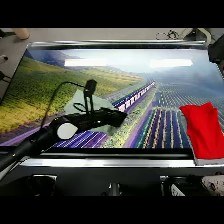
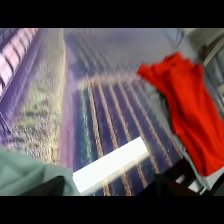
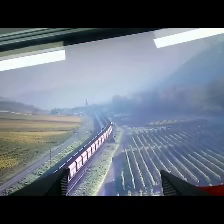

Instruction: Fold the shirts.

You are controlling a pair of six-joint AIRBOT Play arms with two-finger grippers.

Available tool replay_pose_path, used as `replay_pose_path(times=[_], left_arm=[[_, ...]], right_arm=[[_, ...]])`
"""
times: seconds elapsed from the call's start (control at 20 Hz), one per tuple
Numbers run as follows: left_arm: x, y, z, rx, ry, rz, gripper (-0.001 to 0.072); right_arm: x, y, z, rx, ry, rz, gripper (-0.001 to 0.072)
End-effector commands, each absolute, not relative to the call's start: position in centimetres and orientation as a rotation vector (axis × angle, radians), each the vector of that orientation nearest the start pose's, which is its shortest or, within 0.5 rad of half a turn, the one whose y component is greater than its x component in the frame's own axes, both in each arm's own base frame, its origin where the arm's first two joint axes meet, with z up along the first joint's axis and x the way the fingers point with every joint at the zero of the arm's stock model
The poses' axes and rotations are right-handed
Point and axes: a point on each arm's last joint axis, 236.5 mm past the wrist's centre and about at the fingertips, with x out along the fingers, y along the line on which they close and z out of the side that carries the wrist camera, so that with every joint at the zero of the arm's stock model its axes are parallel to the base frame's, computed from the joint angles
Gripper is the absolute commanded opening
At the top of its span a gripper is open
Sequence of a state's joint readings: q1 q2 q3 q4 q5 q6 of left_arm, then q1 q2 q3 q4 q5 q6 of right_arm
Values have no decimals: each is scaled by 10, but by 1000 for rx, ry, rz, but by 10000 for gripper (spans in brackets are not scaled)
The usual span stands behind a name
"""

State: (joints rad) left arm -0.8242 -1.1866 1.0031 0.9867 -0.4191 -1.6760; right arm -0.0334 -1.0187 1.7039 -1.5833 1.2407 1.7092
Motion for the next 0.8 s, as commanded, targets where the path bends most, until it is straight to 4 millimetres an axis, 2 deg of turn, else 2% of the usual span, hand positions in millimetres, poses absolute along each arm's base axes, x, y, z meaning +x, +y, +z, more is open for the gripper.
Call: replay_pose_path(times=[0.0,0.05,0.1,0.15,0.2,0.25,0.3,0.35,0.45,0.55,0.65,0.75], left_arm=[[293,-361,63,-231,1040,-765,720],[323,-320,72,-186,1034,-681,720],[354,-264,81,-169,1033,-560,720],[371,-215,80,-191,1067,-453,720],[376,-172,70,-217,1129,-367,720],[371,-136,54,-234,1206,-306,720],[362,-117,40,-238,1263,-284,720],[350,-103,23,-242,1317,-265,719],[323,-91,-14,-271,1422,-225,718],[293,-89,-50,-283,1514,-206,717],[282,-89,-74,-311,1529,-184,713],[280,-89,-84,-327,1525,-173,706]], right_arm=[[360,-19,297,143,698,-112,609],[359,-15,272,146,798,-102,610],[359,-7,245,144,895,-70,610],[359,4,212,148,1004,-23,611],[358,16,181,165,1099,26,611],[356,30,148,196,1194,81,610],[353,44,122,231,1265,137,609],[351,62,99,285,1317,198,609],[350,97,71,409,1365,326,610],[350,114,46,421,1407,369,638],[348,127,28,385,1454,399,688],[349,143,15,357,1473,427,689]])
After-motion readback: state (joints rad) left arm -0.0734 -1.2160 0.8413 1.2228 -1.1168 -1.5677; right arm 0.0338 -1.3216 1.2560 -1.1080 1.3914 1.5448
